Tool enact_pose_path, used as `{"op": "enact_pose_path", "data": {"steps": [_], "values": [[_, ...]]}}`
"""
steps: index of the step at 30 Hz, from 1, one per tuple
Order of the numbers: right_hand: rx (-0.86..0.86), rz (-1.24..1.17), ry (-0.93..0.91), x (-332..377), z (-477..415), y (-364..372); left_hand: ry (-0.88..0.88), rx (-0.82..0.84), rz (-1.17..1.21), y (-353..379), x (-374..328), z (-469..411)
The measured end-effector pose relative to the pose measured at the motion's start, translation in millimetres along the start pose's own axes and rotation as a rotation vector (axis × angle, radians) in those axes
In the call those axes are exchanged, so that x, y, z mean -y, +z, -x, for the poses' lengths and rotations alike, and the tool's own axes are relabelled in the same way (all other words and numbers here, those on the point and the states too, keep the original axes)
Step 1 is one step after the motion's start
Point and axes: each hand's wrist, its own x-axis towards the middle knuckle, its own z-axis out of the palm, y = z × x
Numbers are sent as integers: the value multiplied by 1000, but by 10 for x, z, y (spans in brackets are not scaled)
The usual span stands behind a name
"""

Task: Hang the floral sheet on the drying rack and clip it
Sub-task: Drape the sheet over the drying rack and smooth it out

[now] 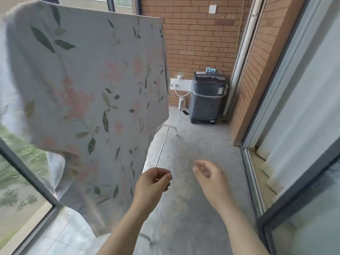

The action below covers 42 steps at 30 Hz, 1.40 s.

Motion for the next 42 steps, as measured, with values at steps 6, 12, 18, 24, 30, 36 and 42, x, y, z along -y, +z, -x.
{"op": "enact_pose_path", "data": {"steps": [6,12,18,24,30,36,42], "values": [[-26,-55,61,-330,-206,-511,-24,48,-56,488,34,-212],[-19,-11,95,-597,-831,-643,-49,80,-61,859,30,-809],[-15,88,63,-622,-1865,-640,-28,83,-20,1128,-96,-1778],[-4,148,58,-597,-2900,-619,-12,95,18,1322,-286,-2797],[42,161,88,-789,-3833,-583,-44,100,-8,1590,-336,-3638],[77,178,84,-1111,-5033,-619,-49,56,-23,2037,-416,-4758],[113,189,60,-1255,-6431,-807,-74,15,-47,2557,-650,-5919]]}}
